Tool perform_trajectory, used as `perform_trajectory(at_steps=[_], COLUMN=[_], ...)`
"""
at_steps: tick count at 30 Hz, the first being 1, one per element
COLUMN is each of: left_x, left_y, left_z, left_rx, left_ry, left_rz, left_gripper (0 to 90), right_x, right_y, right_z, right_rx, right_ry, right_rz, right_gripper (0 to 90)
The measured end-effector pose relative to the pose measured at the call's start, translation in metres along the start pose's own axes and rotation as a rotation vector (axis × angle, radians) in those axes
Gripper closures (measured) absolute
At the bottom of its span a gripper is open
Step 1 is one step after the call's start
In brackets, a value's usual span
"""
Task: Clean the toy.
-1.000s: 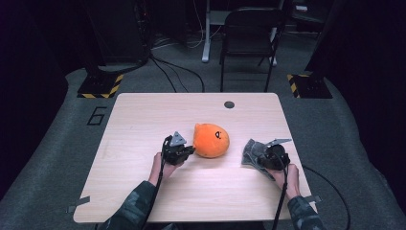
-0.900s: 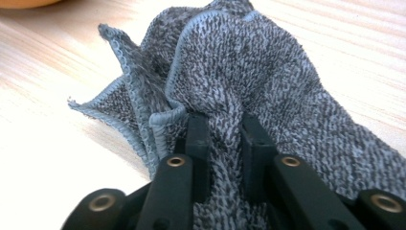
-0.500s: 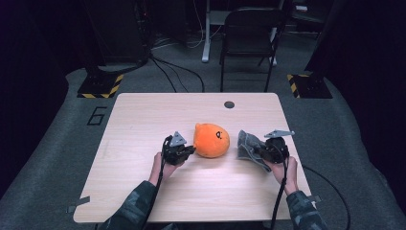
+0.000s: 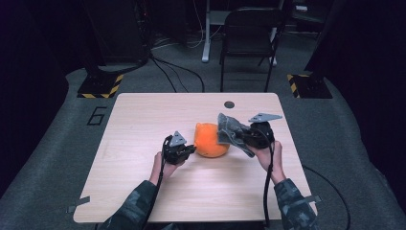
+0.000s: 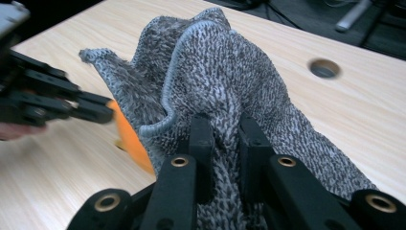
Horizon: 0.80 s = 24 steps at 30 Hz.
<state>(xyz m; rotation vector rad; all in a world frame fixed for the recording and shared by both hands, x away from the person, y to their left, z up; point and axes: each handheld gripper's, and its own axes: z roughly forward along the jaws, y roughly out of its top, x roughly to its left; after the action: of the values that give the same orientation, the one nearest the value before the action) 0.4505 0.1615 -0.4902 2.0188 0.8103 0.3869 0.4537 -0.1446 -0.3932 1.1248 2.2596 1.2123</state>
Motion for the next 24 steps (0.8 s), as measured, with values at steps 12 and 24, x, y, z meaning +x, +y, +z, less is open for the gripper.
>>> perform_trajectory(at_steps=[12,24], left_x=[-0.002,-0.004], left_y=[0.001,0.001], left_z=[0.000,-0.001], left_rx=[-0.020,-0.018], left_ry=[-0.007,-0.014], left_rz=[0.009,0.010], left_gripper=[85.4,86.0], right_x=[0.051,0.051], right_y=[0.031,0.017], right_z=[0.054,0.072], right_rx=[0.034,0.098], right_ry=[0.074,0.025], right_rz=[-0.102,-0.123], right_gripper=[79.2,79.5])
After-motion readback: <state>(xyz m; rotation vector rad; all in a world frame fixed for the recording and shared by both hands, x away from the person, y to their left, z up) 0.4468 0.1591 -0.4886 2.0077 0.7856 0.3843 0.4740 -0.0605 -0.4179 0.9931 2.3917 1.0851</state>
